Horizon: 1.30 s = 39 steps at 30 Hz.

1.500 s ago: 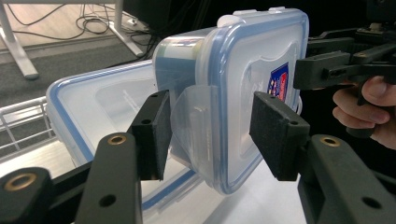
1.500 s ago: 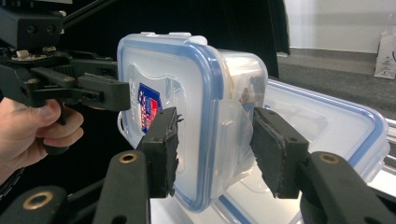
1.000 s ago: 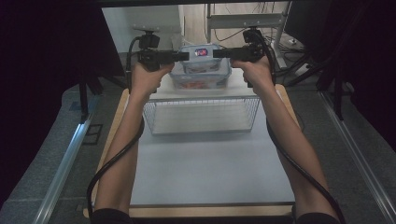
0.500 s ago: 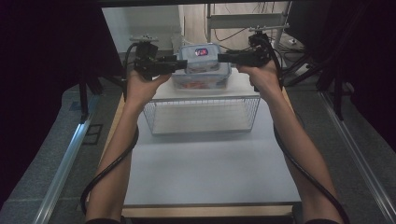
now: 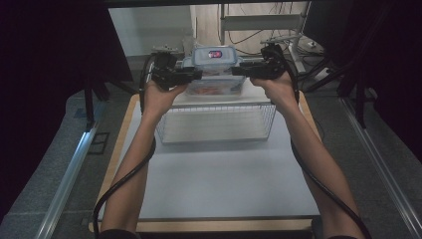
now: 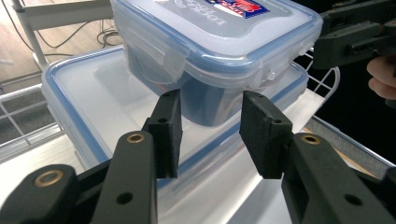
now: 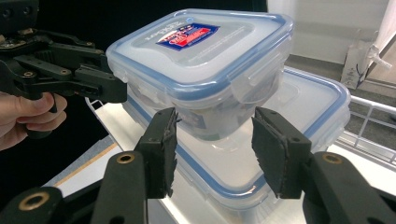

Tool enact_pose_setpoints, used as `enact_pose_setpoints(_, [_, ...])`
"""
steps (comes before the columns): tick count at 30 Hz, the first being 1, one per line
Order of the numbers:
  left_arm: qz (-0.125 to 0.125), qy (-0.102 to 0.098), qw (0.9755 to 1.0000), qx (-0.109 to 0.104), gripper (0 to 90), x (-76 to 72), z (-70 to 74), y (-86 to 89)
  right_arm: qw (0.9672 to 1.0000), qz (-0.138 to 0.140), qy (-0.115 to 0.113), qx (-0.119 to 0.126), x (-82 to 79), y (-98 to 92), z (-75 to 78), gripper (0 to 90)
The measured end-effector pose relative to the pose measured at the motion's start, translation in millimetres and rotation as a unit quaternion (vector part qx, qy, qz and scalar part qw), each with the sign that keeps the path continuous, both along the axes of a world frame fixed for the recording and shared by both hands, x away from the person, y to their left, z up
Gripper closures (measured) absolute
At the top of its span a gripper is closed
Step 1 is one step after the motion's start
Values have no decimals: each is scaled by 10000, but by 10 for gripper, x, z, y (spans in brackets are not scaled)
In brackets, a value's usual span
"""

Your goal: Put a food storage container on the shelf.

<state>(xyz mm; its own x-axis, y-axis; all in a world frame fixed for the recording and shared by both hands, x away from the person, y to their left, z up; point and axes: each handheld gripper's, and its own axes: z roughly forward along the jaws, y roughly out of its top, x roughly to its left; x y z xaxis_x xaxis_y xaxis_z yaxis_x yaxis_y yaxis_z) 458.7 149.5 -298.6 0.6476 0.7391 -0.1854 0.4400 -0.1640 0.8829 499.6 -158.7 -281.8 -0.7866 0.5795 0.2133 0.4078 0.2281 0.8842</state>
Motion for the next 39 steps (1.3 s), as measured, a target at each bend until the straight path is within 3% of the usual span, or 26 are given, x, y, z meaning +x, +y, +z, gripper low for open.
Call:
enact_pose_setpoints(3, [-36, -49, 10000, -43, 584, -33, 14, -3, 10000, -1, 40, 15, -6, 4, -17, 501])
enact_pose_setpoints(11, [-57, -362, 9993, 39, 509, -274, 55, 14, 9999, 7, -135, -20, -165, -9, -35, 454])
enact_pose_setpoints(17, [-180, -530, 9984, -9, 439, -469, -6, 23, 9994, 125, -299, -122, -354, -22, -103, 408])
enact_pose_setpoints(21, [-277, -627, 9976, 72, 412, -589, -66, 2, 9992, 212, -325, -135, -444, -42, -170, 385])
enact_pose_setpoints(33, [-455, -615, 9970, 113, 391, -869, -311, -16, 9978, 434, -438, -253, -706, -68, -320, 345])
enact_pose_setpoints(39, [-499, -593, 9967, 248, 377, -976, -443, -39, 9970, 516, -455, -344, -818, -69, -404, 331])
